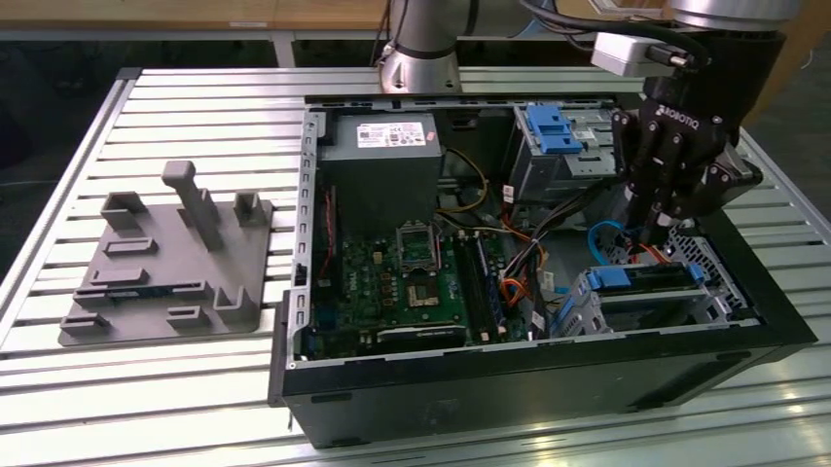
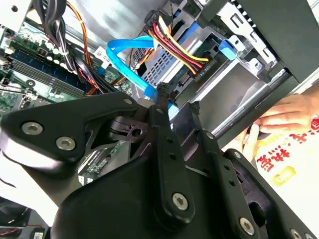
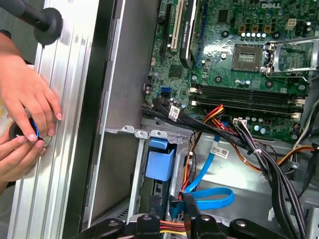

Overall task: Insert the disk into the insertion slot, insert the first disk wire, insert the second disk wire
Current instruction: 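Insert the second disk wire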

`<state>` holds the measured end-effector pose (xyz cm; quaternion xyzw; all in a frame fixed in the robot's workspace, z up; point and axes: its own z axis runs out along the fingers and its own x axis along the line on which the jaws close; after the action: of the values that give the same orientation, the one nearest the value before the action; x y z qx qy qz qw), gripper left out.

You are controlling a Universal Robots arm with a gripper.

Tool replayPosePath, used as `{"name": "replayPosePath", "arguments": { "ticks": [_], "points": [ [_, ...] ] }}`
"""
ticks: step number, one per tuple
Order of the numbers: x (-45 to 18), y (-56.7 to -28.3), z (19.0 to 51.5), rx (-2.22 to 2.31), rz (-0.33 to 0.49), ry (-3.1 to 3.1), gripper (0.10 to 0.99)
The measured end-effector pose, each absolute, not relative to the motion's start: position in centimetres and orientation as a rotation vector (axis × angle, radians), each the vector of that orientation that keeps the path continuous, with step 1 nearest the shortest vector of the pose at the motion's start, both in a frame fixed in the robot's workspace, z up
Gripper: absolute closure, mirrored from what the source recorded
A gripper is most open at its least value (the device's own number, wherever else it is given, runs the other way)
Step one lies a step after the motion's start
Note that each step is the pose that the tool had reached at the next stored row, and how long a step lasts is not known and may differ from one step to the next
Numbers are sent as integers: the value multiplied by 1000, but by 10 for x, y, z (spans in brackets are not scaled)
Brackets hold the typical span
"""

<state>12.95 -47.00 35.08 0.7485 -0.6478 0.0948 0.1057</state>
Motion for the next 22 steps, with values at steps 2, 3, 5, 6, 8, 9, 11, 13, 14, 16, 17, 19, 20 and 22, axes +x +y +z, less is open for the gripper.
{"name": "replayPosePath", "arguments": {
  "ticks": [2,3,5,6,8,9,11,13,14,16,17,19,20,22],
  "points": [
    [129,-470,350,2208,279,-1905,757],
    [129,-470,349,2209,278,-1903,757],
    [129,-470,348,2213,277,-1897,757],
    [129,-470,348,2216,278,-1895,757],
    [130,-470,348,2220,278,-1890,757],
    [130,-470,348,2222,278,-1888,757],
    [129,-470,348,2223,278,-1887,757],
    [129,-470,348,2223,278,-1887,757],
    [129,-470,348,2223,278,-1887,757],
    [129,-470,348,2223,279,-1887,773],
    [129,-470,347,2223,279,-1887,773],
    [129,-470,347,2223,279,-1887,847],
    [129,-470,347,2223,278,-1887,847],
    [129,-470,347,2223,278,-1887,847]
  ]
}}
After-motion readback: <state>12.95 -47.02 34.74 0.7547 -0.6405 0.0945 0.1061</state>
